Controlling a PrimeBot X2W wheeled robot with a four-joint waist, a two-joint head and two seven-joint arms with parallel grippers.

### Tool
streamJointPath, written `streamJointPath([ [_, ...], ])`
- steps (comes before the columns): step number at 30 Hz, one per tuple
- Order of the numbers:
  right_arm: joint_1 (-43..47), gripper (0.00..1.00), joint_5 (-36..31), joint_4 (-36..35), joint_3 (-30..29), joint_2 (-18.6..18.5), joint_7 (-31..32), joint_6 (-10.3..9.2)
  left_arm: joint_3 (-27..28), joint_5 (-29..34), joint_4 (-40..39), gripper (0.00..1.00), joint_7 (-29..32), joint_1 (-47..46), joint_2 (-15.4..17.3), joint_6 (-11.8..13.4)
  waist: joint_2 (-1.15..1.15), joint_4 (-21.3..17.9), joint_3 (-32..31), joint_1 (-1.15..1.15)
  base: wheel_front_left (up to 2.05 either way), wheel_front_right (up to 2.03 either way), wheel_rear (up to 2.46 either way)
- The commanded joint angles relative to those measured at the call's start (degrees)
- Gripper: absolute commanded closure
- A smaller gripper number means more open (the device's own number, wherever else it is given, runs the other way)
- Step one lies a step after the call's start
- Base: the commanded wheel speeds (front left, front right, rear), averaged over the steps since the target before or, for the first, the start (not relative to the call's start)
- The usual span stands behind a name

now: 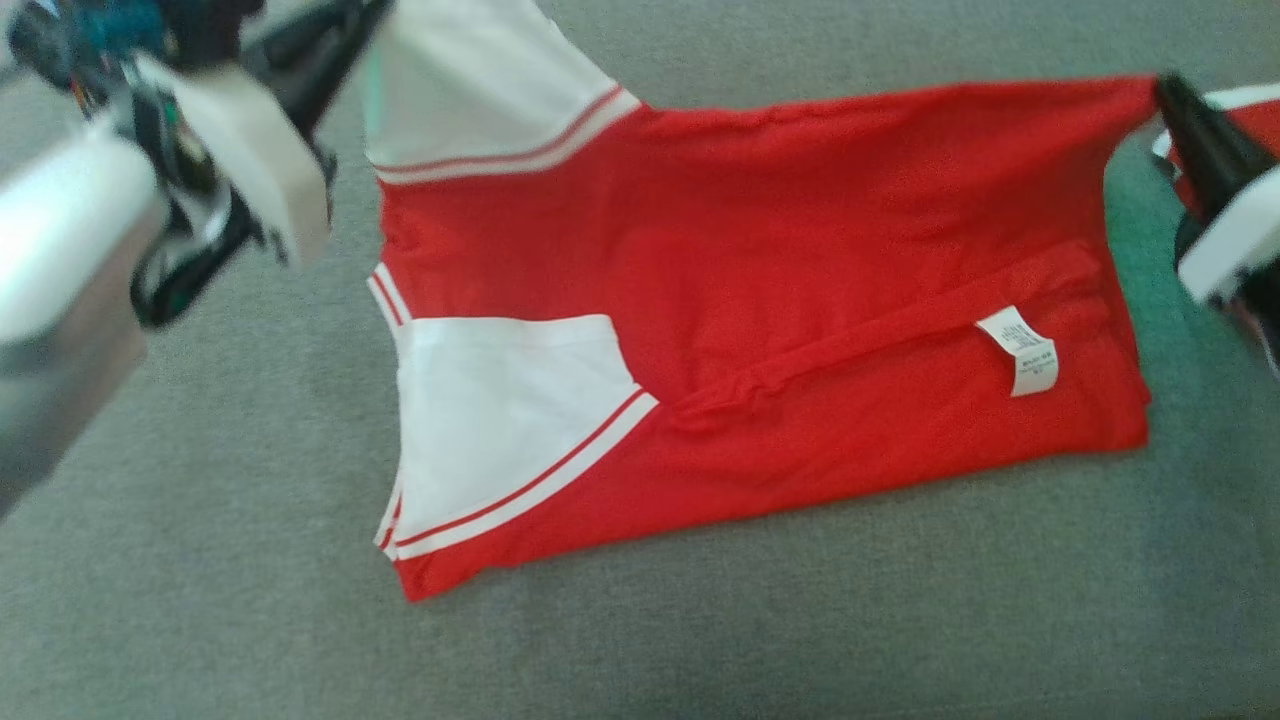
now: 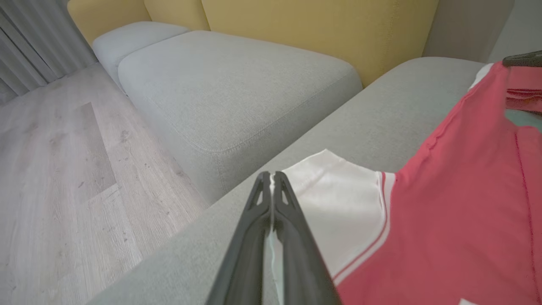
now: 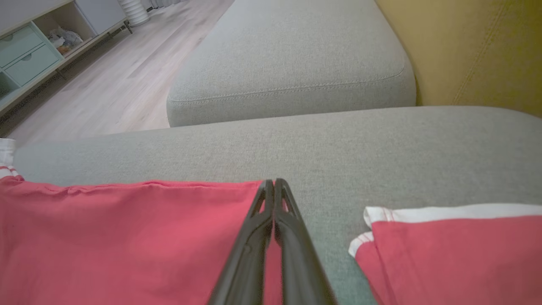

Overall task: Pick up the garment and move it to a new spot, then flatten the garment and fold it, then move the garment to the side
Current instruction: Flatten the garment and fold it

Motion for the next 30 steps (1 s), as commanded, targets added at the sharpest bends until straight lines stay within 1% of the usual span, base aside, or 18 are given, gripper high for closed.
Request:
streamJointPath([
  [1, 2.8, 1.0, 1.1, -1.7, 0.2, -2.4, -1.0, 0.12, 2.0, -0.5, -2.1, 1.0, -1.0, -0.2, 3.6, 0.1, 0.0, 1.2, -1.0, 0.0, 0.0, 0.0, 0.0],
  [2, 4.6, 1.0, 1.8, -2.1, 0.2, -3.3, -1.8, 0.12, 2.0, -1.0, -4.5, 1.0, -2.1, 1.9, 4.9, 0.6, 0.0, 1.9, -1.7, 0.0, 0.0, 0.0, 0.0],
  [5, 7.4, 1.0, 3.0, -2.8, 0.0, -4.5, -3.0, 0.12, 1.9, -1.9, -9.0, 1.0, -3.5, 5.7, 6.9, 2.1, 0.0, 3.0, -2.6, 0.0, 0.0, 0.0, 0.0],
  [10, 12.7, 1.0, 4.2, -4.3, -1.0, -6.3, -4.6, 0.12, 1.1, -2.5, -17.1, 1.0, -5.2, 12.5, 10.7, 5.5, 0.0, 4.8, -3.9, 0.0, 0.0, 0.0, 0.0],
  [18, 21.9, 1.0, 5.7, -7.5, -3.7, -7.3, -6.8, 0.12, 0.2, -2.5, -26.6, 1.0, -9.1, 22.0, 15.2, 12.1, 0.0, 5.7, -4.8, 0.0, 0.0, 0.0, 0.0],
  [19, 23.1, 1.0, 5.6, -7.9, -4.2, -7.5, -7.0, 0.12, 0.1, -2.7, -27.7, 1.0, -9.6, 23.1, 15.6, 12.8, 0.0, 5.7, -4.9, 0.0, 0.0, 0.0, 0.0],
  [20, 23.1, 1.0, 5.6, -7.9, -4.2, -7.5, -7.0, 0.12, 0.1, -2.7, -27.7, 1.0, -9.6, 23.1, 15.6, 12.8, 0.0, 5.7, -4.9, 0.0, 0.0, 0.0, 0.0],
  [25, 28.7, 1.0, 5.0, -10.0, -6.7, -7.8, -7.3, 0.12, -0.5, -2.1, -32.0, 1.0, -10.5, 28.0, 16.9, 16.3, 0.0, 5.8, -5.3, 0.0, 0.0, 0.0, 0.0],
  [29, 31.0, 0.99, 4.0, -10.1, -9.2, -6.4, -7.4, 0.12, -0.8, -3.6, -32.9, 1.0, -12.0, 32.6, 15.3, 18.2, 0.0, 5.4, -5.3, 0.0, 0.0, 0.0, 0.0],
  [30, 31.3, 0.51, 3.6, -9.6, -10.0, -5.7, -7.5, 0.12, -0.9, -3.9, -32.7, 1.0, -12.5, 33.6, 14.7, 18.5, 0.0, 5.3, -5.4, 0.0, 0.0, 0.0, 0.0],
])
